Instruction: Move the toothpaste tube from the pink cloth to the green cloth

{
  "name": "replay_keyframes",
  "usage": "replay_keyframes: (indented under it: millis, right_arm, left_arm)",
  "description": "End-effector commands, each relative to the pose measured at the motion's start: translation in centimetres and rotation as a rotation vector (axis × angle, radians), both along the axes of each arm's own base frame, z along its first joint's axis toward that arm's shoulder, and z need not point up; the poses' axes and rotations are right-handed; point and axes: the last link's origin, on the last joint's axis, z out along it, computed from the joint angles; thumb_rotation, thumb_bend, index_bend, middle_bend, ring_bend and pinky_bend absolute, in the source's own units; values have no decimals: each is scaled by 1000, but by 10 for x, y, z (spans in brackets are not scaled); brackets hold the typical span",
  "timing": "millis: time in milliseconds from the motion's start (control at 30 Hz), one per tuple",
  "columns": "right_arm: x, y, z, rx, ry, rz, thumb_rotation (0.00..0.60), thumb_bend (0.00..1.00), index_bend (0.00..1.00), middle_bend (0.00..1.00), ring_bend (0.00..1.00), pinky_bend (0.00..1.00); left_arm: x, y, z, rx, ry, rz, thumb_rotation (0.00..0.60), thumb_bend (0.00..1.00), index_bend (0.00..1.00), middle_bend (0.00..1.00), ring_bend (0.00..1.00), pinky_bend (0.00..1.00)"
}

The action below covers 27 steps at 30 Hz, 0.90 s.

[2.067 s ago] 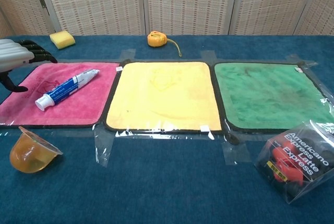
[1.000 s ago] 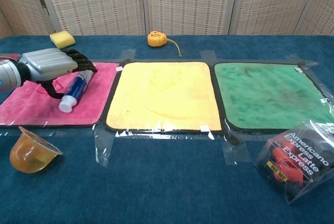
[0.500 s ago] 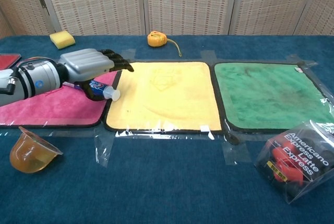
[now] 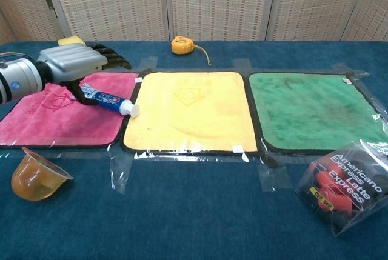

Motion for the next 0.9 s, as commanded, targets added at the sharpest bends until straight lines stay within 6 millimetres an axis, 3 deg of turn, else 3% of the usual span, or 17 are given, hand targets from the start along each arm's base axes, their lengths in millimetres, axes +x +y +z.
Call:
replay_keyframes:
  millis: [33, 167, 433, 900]
  right_arm:
    - [0, 0, 0, -1, 2, 1, 600, 383, 75, 115, 155, 77]
    - [1, 2, 1, -6, 6, 0, 600, 383, 75, 115, 155, 77]
    - [3, 4, 2, -14, 10, -3, 600, 383, 75, 115, 155, 77]
    - [1, 7, 5, -25, 15, -13, 600, 383, 75, 115, 154, 77]
  left_arm:
    - [-18, 4, 6, 23, 26, 58, 600, 308, 151, 118, 67, 2]
    - [-28, 10, 5, 42, 51, 100, 600, 309, 166, 118, 67, 2]
    - [-26, 20, -5, 49, 63, 121, 600, 316, 198, 118, 81, 2]
    - [3, 35, -26, 76, 79, 94, 600, 357, 246, 123, 95, 2]
